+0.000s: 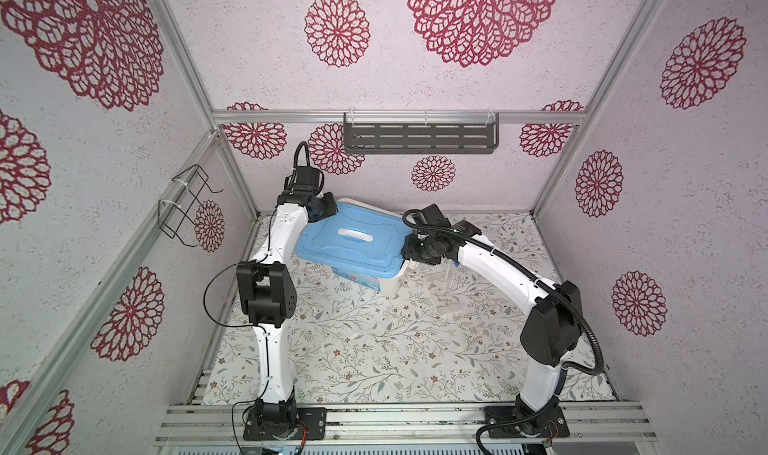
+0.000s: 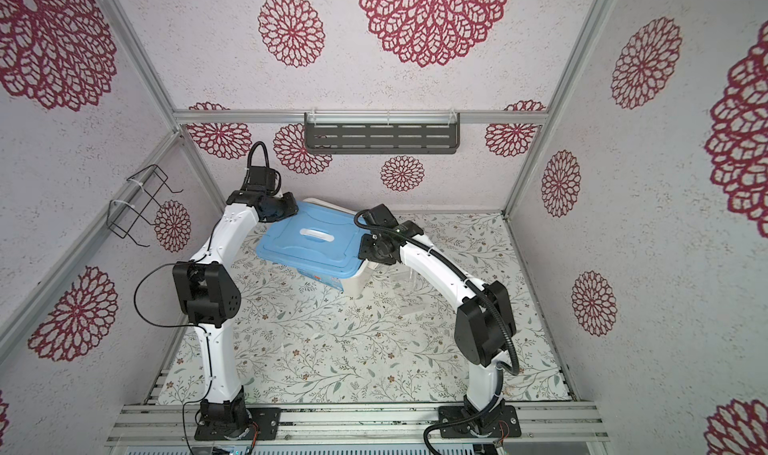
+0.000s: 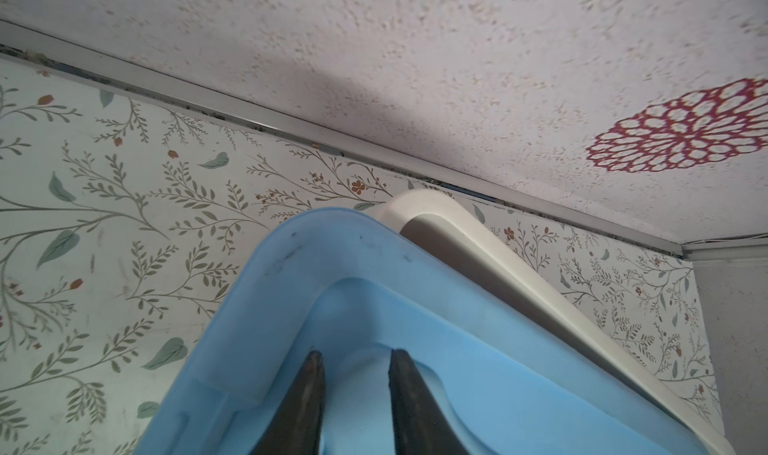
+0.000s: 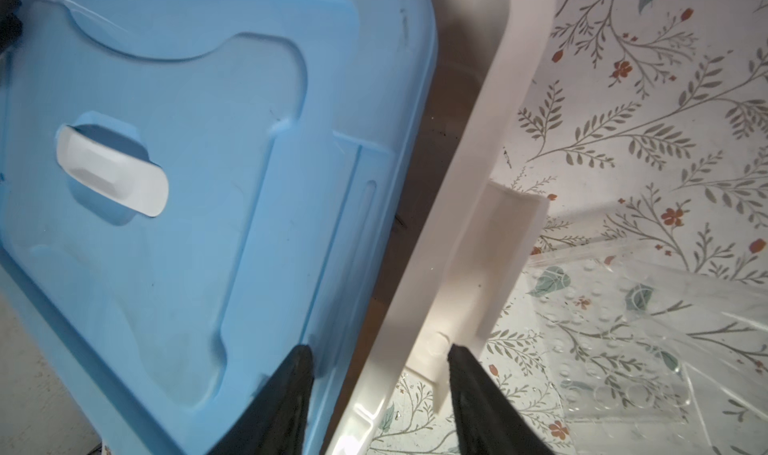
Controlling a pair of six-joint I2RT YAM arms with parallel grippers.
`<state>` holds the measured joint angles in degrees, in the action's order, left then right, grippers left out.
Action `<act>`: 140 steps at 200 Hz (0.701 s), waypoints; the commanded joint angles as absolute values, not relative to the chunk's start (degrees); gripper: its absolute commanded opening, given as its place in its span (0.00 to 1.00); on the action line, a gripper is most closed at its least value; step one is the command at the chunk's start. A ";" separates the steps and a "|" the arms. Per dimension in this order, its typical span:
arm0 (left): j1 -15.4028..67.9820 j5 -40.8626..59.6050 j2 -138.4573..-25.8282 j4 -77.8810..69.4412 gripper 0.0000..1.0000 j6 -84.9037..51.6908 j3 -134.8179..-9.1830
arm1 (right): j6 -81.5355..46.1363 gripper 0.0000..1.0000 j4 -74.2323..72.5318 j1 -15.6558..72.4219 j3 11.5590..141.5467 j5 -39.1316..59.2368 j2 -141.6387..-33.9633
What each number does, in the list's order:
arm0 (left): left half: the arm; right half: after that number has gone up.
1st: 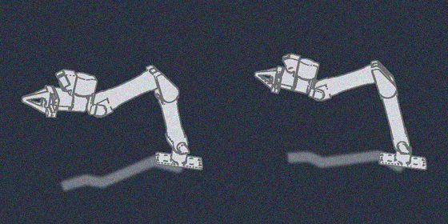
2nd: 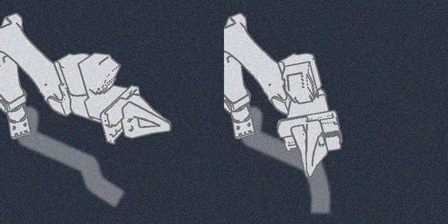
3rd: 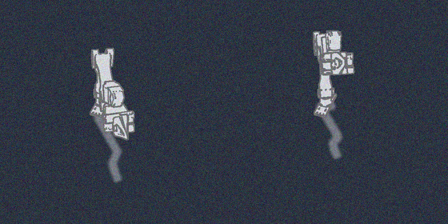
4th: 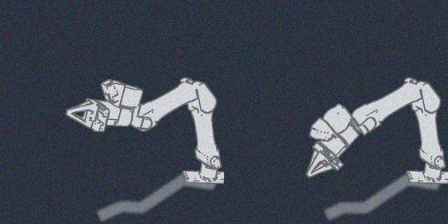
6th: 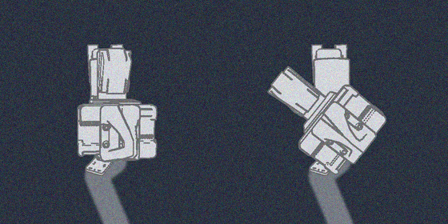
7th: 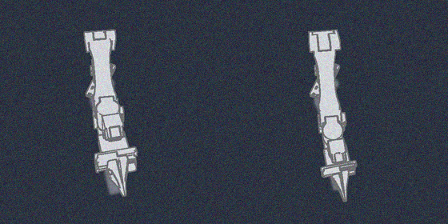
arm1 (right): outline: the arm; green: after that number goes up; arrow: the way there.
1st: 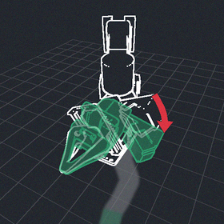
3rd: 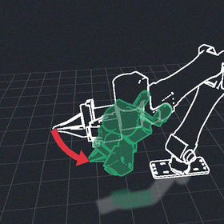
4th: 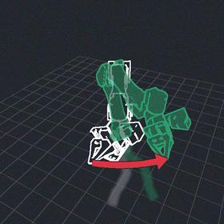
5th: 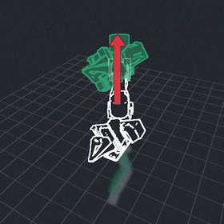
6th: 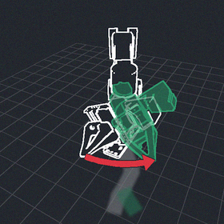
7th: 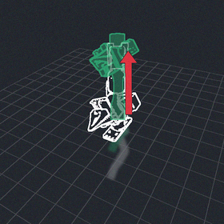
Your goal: Organize the chemistry lab equipment
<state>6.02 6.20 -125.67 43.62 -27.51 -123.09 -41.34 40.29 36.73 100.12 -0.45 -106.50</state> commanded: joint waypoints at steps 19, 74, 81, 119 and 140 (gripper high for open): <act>9.01 8.39 -127.88 43.52 0.31 -30.31 -121.11 | -45.09 0.65 41.40 36.47 101.91 -1.78 -106.86; 10.06 9.03 -126.54 42.14 0.32 -35.01 -119.48 | -46.67 0.66 40.07 36.41 102.13 0.00 -106.82; 10.15 9.30 -126.36 41.71 0.32 -35.81 -119.07 | -46.75 0.66 40.15 36.39 102.13 -0.13 -106.90; 10.27 10.08 -125.03 41.26 0.37 -37.44 -118.83 | -47.44 0.66 39.87 36.30 101.05 -1.51 -106.99; 9.52 9.60 -123.18 42.09 0.50 -37.13 -118.84 | -47.25 0.65 39.41 36.22 100.09 -2.73 -106.52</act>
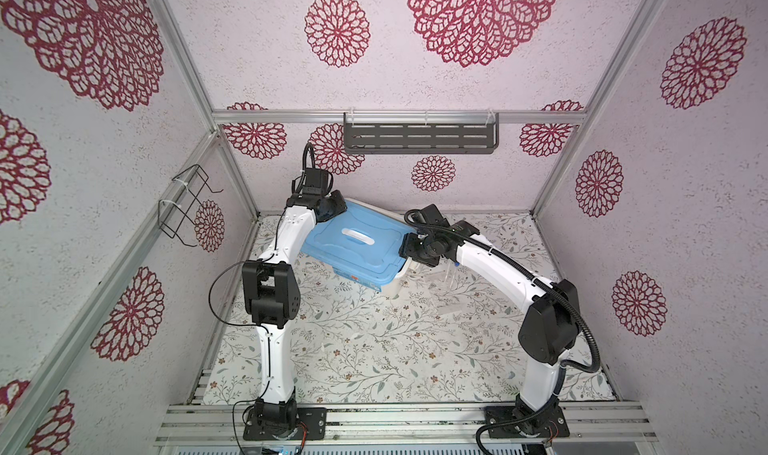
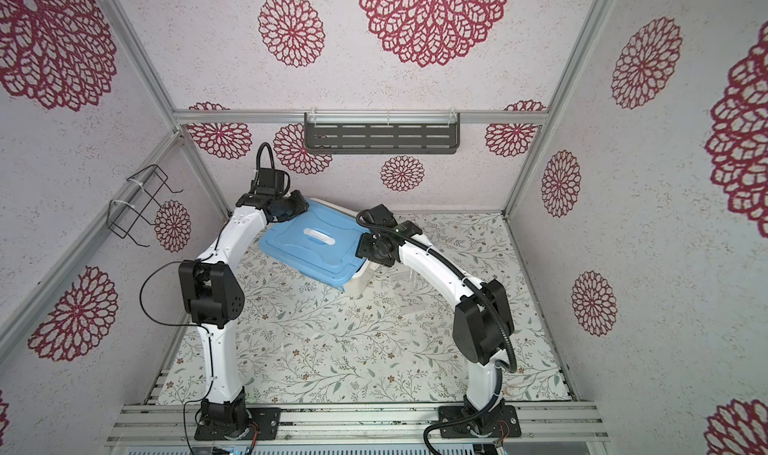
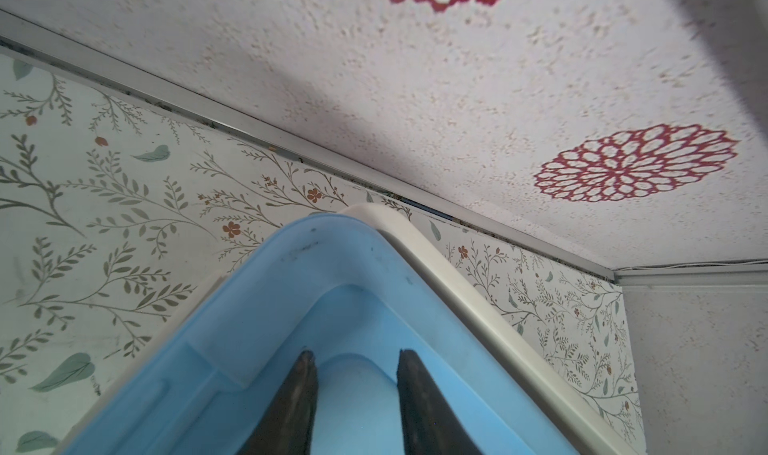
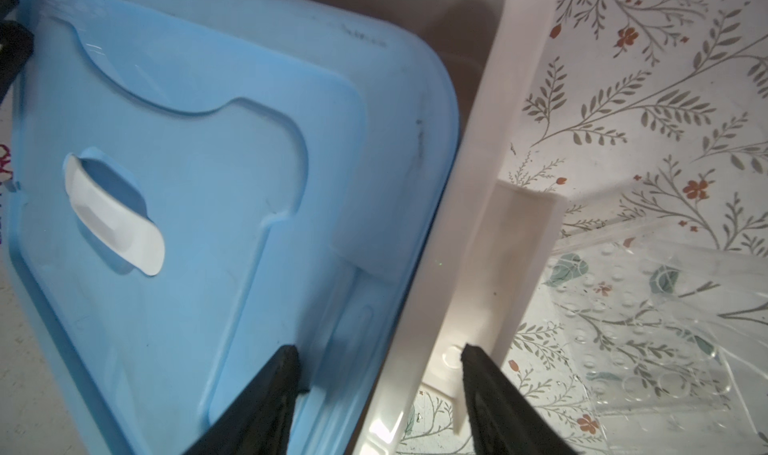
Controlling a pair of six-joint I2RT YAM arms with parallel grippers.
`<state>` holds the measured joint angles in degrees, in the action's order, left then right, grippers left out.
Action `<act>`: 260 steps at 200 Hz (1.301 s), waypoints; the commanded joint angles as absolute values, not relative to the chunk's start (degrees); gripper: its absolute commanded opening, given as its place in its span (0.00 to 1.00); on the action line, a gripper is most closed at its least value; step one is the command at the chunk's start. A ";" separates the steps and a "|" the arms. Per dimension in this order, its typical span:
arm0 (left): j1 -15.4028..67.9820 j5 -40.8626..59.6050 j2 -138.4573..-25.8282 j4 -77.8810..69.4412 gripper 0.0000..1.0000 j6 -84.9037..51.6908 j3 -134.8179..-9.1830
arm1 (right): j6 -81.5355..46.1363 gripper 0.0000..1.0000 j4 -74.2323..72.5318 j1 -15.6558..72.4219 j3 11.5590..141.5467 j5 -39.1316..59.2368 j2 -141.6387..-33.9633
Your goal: Organize the chemistry lab equipment
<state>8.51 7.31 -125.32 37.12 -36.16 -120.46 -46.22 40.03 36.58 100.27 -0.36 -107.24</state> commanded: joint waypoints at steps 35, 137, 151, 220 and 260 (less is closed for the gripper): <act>7.80 13.69 -121.59 46.81 0.57 -34.56 -122.18 | -46.79 0.63 39.31 35.82 99.10 -3.56 -106.00; -4.39 10.44 -107.08 44.42 0.64 -23.95 -106.71 | -42.11 0.61 38.50 35.68 100.62 -2.82 -106.23; -4.39 10.67 -106.74 44.23 0.64 -21.54 -104.31 | -41.81 0.62 38.54 35.71 100.81 -2.75 -106.34; -4.25 16.93 -108.46 37.66 0.42 -24.99 -96.45 | -40.64 0.62 37.71 35.68 100.82 -1.93 -105.73; -3.96 20.12 -108.40 36.22 0.38 -26.78 -94.82 | -43.29 0.62 36.68 35.68 102.23 2.35 -105.03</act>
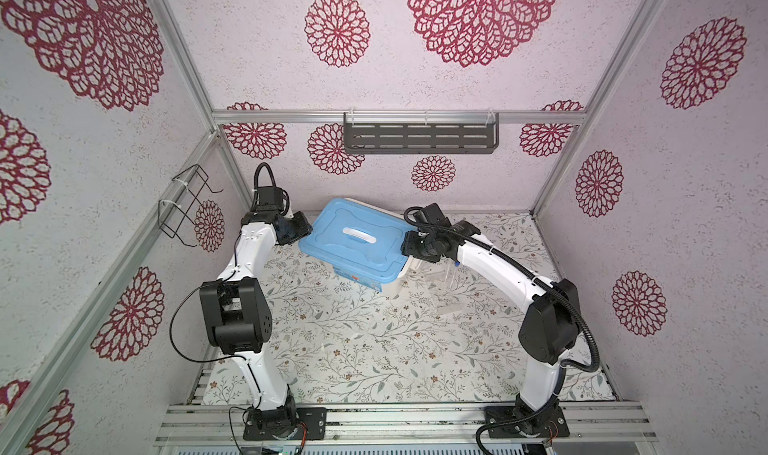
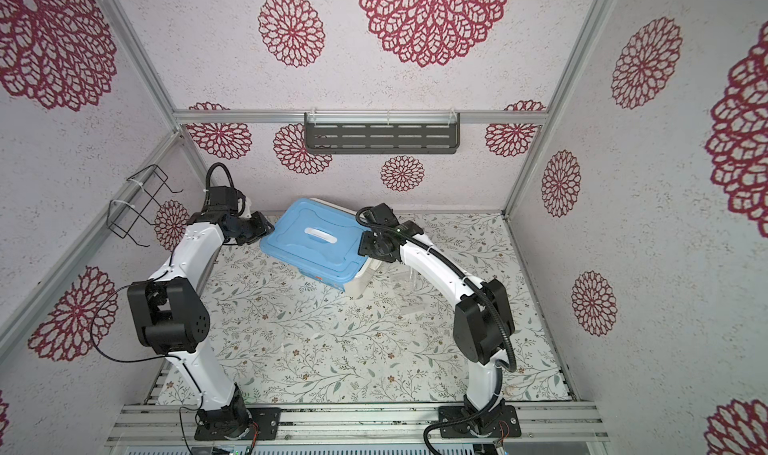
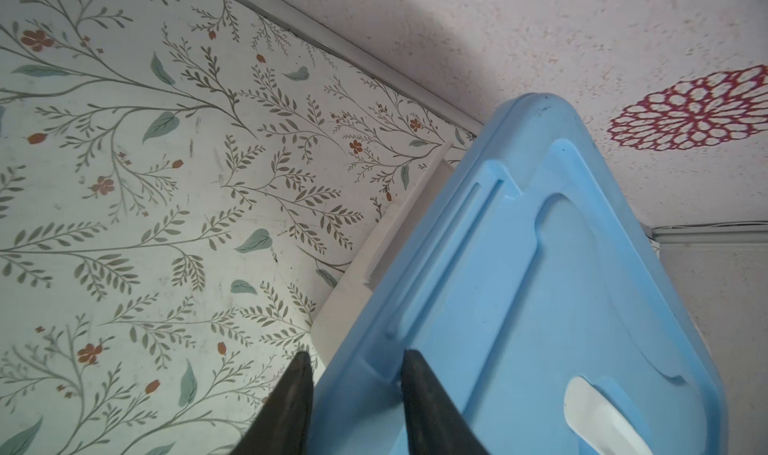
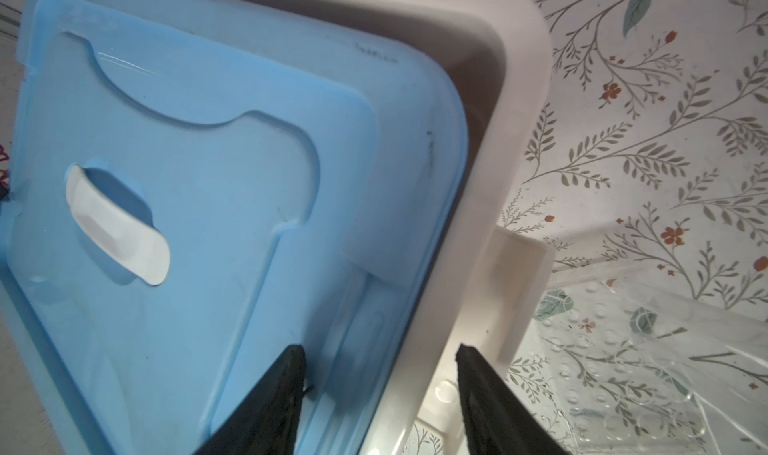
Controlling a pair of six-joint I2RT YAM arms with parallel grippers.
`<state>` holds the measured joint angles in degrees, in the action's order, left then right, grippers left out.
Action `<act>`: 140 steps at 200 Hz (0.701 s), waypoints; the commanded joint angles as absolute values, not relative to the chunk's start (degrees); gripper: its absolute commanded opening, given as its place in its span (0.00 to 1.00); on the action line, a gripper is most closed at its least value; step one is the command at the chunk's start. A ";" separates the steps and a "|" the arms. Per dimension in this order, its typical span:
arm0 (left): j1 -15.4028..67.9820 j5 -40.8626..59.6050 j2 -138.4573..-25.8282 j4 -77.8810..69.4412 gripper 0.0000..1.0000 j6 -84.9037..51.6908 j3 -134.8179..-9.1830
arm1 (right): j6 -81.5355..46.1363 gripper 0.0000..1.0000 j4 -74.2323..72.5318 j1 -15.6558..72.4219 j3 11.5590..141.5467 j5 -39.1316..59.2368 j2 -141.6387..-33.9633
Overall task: Organize the chemistry lab equipment
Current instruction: 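Lower the blue lid flat onto the white bin with both grippers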
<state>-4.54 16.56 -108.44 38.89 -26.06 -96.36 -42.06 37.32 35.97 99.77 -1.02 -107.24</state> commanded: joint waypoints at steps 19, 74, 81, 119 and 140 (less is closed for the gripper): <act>-3.78 21.15 -107.43 34.88 0.37 -27.61 -93.23 | -45.00 0.62 35.93 35.68 102.82 4.13 -104.95; -3.21 22.41 -106.43 33.20 0.35 -28.26 -89.74 | -46.31 0.64 35.68 35.68 102.23 4.48 -105.00; -3.01 22.50 -106.44 33.39 0.35 -27.87 -89.74 | -46.36 0.64 35.62 35.73 102.00 4.39 -104.90; -1.93 21.46 -107.35 34.61 0.37 -25.83 -91.07 | -47.27 0.62 36.58 35.75 100.42 0.96 -104.32; -1.76 21.49 -109.32 36.23 0.39 -25.32 -93.34 | -48.01 0.60 37.53 35.68 99.32 -1.29 -103.95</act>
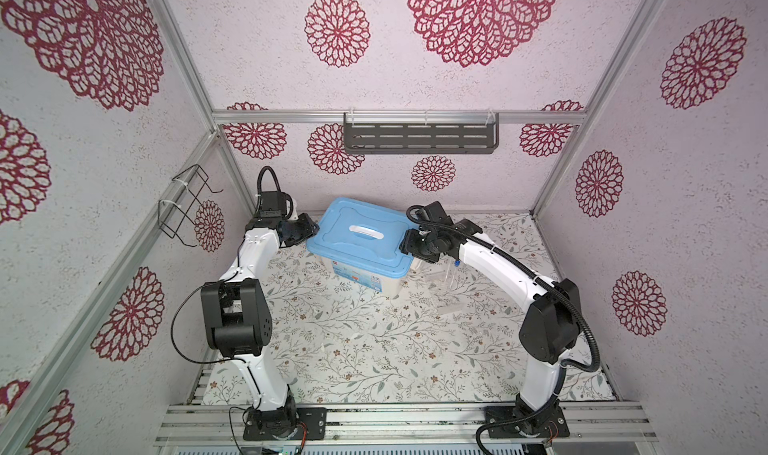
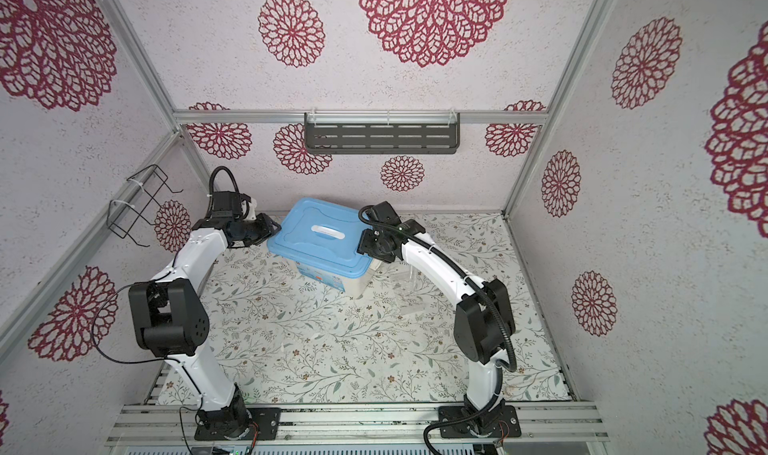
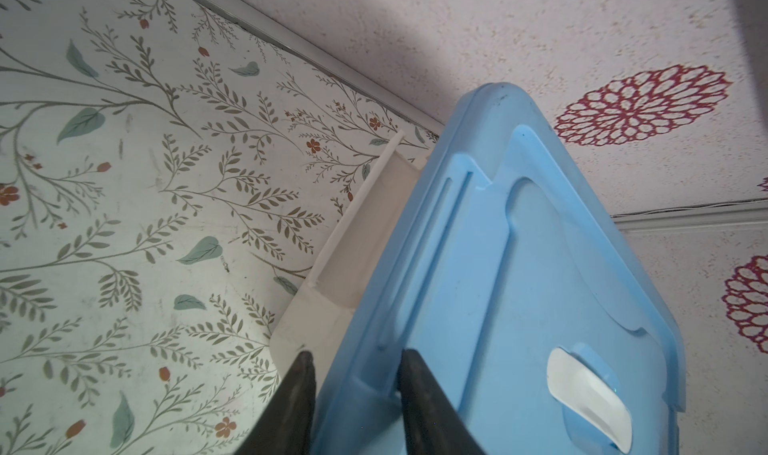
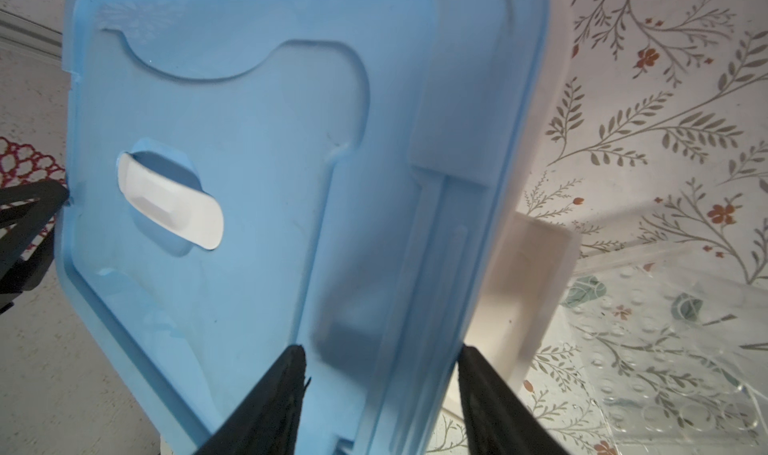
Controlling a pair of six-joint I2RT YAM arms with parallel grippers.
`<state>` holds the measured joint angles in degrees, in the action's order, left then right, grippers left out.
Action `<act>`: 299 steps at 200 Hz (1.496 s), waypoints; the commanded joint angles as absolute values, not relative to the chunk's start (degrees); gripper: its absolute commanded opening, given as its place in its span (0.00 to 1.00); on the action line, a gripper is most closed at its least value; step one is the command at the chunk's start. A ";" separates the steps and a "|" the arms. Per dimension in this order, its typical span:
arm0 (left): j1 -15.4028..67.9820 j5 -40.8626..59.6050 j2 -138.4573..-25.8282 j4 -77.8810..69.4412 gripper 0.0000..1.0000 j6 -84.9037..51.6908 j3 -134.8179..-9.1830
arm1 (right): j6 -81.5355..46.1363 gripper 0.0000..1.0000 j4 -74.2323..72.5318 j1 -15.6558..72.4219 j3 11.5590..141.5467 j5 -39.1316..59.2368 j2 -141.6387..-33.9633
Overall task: Organize the chemistry lab equipment
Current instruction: 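Lower the blue lid flat onto the white bin with both grippers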
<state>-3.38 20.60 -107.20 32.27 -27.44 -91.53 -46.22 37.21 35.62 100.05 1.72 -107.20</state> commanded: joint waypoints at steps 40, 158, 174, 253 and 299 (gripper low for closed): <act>-1.16 20.65 -111.96 37.08 0.47 -25.08 -94.82 | -49.17 0.55 37.71 35.68 96.92 -4.34 -102.82; -1.68 17.16 -122.78 37.61 0.55 -29.53 -104.07 | -49.23 0.54 36.80 34.41 95.86 -6.92 -103.73; -1.22 16.91 -123.77 38.04 0.55 -29.41 -105.45 | -49.14 0.54 37.17 34.06 95.81 -7.12 -104.37; 1.56 16.37 -133.07 43.75 0.57 -31.81 -115.81 | -47.14 0.56 37.27 32.75 97.51 -7.74 -105.97; 1.17 14.94 -131.87 45.21 0.55 -31.77 -113.40 | -45.32 0.55 35.72 31.84 97.12 -6.97 -106.69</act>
<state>0.86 21.21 -128.25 35.90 -31.79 -117.86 -47.66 34.98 32.86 96.57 -5.45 -106.15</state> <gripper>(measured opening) 0.558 0.557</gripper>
